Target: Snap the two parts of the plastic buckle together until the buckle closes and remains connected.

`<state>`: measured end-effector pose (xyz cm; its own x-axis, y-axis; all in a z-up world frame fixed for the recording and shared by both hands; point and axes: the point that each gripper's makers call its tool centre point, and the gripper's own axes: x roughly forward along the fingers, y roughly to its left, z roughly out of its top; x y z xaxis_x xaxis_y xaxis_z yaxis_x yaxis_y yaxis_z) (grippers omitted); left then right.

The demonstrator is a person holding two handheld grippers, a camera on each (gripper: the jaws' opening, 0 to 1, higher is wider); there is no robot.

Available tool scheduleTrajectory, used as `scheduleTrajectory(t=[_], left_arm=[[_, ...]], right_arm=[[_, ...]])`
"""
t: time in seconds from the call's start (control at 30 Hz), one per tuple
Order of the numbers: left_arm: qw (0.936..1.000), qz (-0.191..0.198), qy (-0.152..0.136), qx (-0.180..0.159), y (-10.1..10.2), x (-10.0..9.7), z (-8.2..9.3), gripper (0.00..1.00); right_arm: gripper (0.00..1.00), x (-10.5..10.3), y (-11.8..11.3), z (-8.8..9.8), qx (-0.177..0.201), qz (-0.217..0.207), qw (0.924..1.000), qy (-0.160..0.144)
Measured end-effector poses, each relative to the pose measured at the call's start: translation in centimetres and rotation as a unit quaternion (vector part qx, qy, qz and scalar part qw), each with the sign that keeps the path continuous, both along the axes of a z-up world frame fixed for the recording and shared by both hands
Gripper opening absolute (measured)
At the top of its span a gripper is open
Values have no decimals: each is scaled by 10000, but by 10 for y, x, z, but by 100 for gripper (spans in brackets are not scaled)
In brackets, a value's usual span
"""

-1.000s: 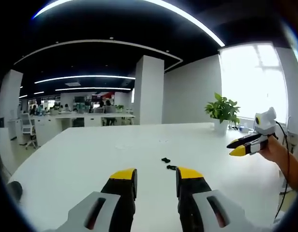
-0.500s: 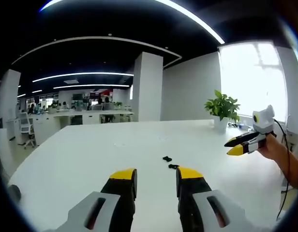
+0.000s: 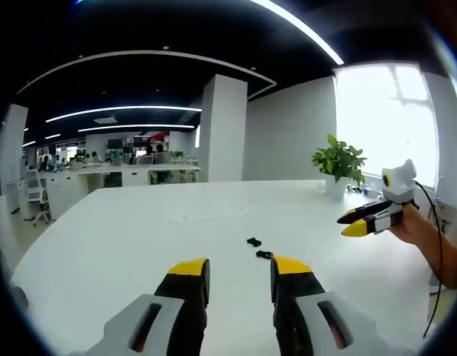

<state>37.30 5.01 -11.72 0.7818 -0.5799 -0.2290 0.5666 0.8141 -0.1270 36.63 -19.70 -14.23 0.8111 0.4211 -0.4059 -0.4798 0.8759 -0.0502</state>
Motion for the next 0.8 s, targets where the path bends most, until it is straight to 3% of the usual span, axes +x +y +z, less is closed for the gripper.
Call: scheduleTrajectory(t=[0.8], left_arm=[[9993, -341, 169, -47, -20, 13, 2, 31]], right_arm=[[35, 27, 8, -1, -29, 87, 9998, 162]])
